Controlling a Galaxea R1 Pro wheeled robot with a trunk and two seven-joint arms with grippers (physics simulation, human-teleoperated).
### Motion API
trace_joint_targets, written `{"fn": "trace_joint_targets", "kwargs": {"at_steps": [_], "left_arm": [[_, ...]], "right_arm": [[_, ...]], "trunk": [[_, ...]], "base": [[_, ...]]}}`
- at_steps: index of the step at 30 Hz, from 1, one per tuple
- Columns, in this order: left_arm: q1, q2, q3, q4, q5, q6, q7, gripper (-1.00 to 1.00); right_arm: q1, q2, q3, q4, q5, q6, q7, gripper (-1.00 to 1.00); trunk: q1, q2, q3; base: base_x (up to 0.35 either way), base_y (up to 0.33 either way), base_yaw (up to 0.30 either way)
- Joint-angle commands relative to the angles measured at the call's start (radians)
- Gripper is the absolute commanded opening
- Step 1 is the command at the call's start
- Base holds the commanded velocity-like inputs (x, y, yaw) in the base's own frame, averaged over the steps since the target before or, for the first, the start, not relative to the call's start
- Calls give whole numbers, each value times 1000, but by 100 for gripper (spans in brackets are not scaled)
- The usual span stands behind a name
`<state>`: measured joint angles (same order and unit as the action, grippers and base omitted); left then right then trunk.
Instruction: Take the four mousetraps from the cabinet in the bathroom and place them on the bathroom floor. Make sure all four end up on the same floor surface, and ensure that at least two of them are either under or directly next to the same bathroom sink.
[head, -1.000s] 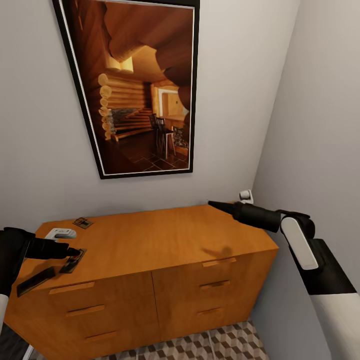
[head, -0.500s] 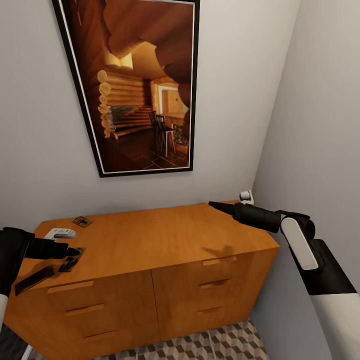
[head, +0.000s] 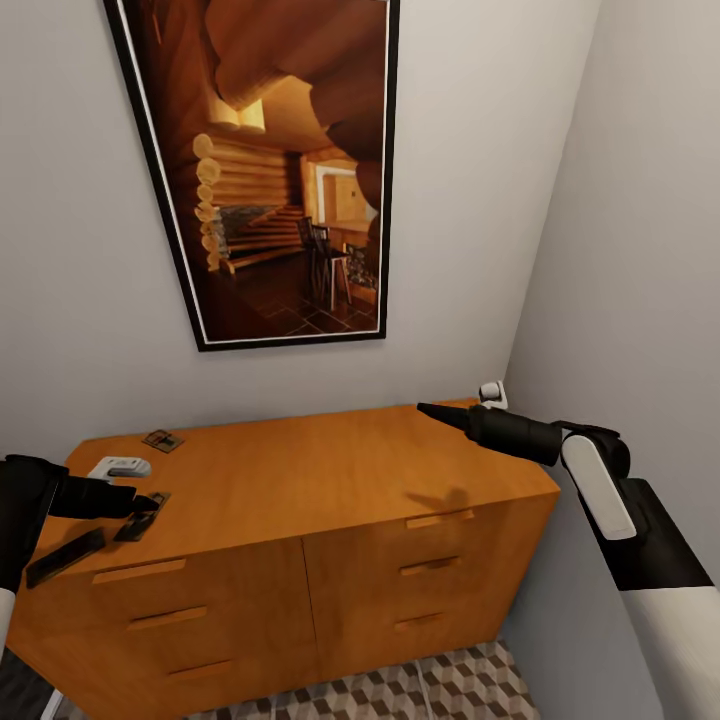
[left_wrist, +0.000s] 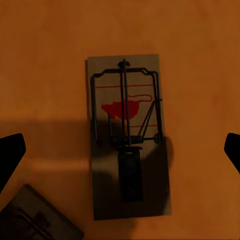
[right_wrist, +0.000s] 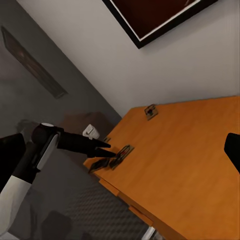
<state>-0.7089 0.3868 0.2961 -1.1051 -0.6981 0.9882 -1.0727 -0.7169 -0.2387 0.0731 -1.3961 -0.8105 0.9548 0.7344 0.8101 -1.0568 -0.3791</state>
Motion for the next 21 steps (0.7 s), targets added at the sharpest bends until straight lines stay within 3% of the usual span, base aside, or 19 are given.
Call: {"fn": "trace_joint_targets", "kwargs": {"at_steps": [1, 21], "left_arm": [[-1, 0, 1, 0, -9, 6, -10, 100], [0, -2, -1, 5, -8, 6, -9, 100]], "right_arm": [[-1, -1, 1, 0, -1, 4, 2, 100], [-1, -1, 1, 0, -1, 4, 2, 100]], "trunk": [[4, -8, -4], [81, -148, -67]], "base": [[0, 0, 0], [0, 0, 0]]}}
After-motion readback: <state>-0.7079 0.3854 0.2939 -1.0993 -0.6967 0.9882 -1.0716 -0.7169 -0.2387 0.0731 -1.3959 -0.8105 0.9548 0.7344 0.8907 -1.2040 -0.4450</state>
